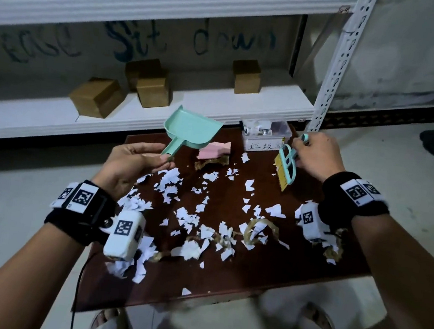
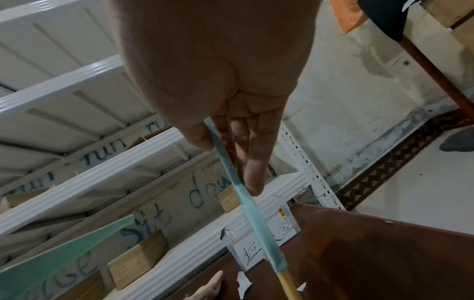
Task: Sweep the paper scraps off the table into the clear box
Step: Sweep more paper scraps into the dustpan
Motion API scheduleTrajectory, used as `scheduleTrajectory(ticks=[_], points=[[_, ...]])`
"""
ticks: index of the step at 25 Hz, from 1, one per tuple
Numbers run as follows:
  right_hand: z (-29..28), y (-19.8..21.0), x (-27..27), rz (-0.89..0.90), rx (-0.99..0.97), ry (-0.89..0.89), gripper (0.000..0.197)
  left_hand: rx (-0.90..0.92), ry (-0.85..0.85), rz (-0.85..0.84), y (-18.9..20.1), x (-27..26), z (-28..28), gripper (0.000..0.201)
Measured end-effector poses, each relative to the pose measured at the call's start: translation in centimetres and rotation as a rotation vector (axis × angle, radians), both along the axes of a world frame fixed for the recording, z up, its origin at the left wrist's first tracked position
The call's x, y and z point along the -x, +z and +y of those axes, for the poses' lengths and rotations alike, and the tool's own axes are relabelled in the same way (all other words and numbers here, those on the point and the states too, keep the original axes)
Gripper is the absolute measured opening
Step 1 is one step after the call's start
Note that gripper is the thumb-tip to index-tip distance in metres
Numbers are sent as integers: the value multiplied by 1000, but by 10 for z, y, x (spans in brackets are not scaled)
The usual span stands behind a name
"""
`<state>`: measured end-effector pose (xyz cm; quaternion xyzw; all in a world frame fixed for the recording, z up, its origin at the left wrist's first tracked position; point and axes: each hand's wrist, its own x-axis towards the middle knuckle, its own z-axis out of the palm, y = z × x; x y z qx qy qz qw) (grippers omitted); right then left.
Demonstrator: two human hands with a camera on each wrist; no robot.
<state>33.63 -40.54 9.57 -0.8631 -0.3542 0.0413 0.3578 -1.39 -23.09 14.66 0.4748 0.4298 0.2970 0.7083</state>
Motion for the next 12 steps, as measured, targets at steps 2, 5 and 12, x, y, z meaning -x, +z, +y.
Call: scheduleTrajectory(ticks=[2,5,12], points=[[-9,6,8,-42,11,19,32,-5,11,-14,-1,14,-8,38],[-29,14,13,-147,92,52,37,-25,11,1,-5,37,-20,30],[-113,16,-9,-375,348,-72,38,-102,-94,148,-10,95,-30,27]])
